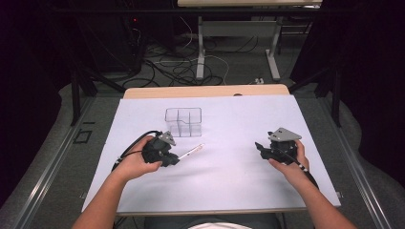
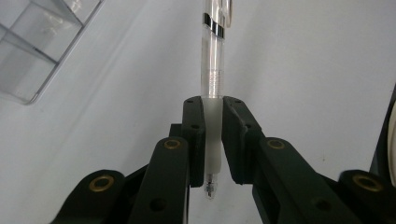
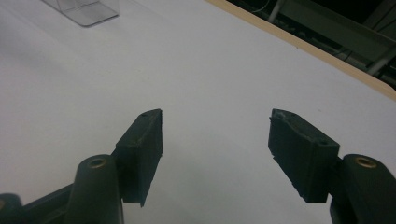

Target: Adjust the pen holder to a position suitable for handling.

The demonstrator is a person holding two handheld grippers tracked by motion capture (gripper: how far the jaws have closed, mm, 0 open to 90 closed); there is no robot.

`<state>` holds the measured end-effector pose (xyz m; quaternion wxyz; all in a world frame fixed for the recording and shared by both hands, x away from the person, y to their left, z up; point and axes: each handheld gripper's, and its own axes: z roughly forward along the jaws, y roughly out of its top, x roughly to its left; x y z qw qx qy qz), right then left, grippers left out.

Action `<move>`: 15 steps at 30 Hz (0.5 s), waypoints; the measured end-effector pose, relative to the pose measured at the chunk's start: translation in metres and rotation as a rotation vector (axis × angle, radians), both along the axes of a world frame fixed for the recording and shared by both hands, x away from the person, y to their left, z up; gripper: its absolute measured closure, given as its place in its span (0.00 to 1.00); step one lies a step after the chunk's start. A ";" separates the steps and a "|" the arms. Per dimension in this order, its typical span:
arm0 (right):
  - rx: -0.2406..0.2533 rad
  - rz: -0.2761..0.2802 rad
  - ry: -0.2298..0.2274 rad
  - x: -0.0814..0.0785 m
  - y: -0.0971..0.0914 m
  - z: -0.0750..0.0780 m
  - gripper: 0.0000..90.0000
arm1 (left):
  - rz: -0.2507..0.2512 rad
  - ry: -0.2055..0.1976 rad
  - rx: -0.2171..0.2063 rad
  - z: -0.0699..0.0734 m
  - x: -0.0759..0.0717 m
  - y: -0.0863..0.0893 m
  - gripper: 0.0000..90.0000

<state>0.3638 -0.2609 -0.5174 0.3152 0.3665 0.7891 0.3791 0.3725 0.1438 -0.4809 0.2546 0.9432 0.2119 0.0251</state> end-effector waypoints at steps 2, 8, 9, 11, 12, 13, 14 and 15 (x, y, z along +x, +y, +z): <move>-0.020 0.023 -0.004 -0.001 0.004 0.001 0.39 | -0.017 0.012 0.013 0.000 0.002 -0.003 0.89; -0.112 0.112 -0.062 -0.006 0.022 0.007 0.40 | -0.020 0.036 0.025 0.001 0.007 -0.010 0.89; -0.143 0.135 -0.069 -0.006 0.026 0.008 0.40 | -0.026 0.041 0.035 0.003 0.008 -0.011 0.89; -0.203 0.161 -0.083 -0.009 0.035 0.011 0.42 | -0.028 0.056 0.041 0.005 0.010 -0.013 0.89; -0.244 0.189 -0.100 -0.011 0.039 0.013 0.42 | -0.018 0.054 0.033 0.006 0.009 -0.015 0.89; -0.278 0.204 -0.122 -0.013 0.044 0.015 0.42 | -0.017 0.062 0.037 0.008 0.009 -0.016 0.89; -0.293 0.229 -0.157 -0.014 0.049 0.016 0.42 | -0.022 0.057 0.037 0.009 0.010 -0.017 0.89; -0.340 0.247 -0.164 -0.017 0.053 0.019 0.43 | -0.021 0.058 0.042 0.011 0.010 -0.019 0.89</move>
